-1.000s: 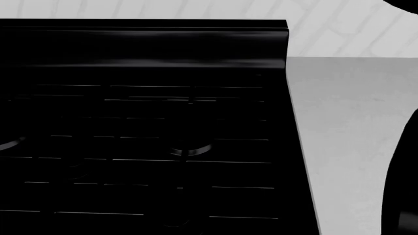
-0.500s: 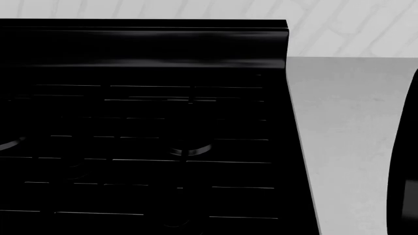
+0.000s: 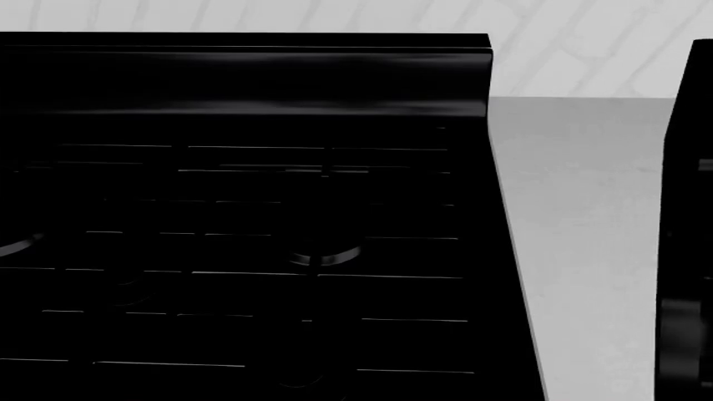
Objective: Press the stop button on the microwave
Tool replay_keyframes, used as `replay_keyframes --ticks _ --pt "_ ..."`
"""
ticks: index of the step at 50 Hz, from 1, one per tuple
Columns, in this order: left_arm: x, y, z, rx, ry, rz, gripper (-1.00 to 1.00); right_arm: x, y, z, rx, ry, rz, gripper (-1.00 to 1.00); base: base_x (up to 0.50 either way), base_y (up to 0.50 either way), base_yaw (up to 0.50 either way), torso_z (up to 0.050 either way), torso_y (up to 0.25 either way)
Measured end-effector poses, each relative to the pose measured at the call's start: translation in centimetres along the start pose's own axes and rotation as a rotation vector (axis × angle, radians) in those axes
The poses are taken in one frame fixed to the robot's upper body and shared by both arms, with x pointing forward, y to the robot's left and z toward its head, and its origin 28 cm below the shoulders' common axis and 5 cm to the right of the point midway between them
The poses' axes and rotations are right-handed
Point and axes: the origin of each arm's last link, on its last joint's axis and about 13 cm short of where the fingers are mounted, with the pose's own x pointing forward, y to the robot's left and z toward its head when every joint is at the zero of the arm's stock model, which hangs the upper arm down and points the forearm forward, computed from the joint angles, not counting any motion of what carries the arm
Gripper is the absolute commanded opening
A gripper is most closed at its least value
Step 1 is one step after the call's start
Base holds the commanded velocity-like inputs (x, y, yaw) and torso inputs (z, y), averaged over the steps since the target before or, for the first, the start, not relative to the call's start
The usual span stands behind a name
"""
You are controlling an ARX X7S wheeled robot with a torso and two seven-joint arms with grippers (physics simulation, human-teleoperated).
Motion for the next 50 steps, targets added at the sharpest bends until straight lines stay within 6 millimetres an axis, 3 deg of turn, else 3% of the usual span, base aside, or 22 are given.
replay_keyframes --ticks 19,50 --pt "0.0 0.0 0.0 0.0 0.0 0.0 1.0 0.7 1.3 -1.1 -0.093 -0.105 -0.058 -1.0 0.02 0.0 0.01 0.003 0.0" --pt "0.0 0.0 0.0 0.0 0.0 0.0 1.0 0.8 1.5 -1.4 -0.068 -0.144 -0.012 -1.0 0.01 0.0 0.0 0.003 0.0"
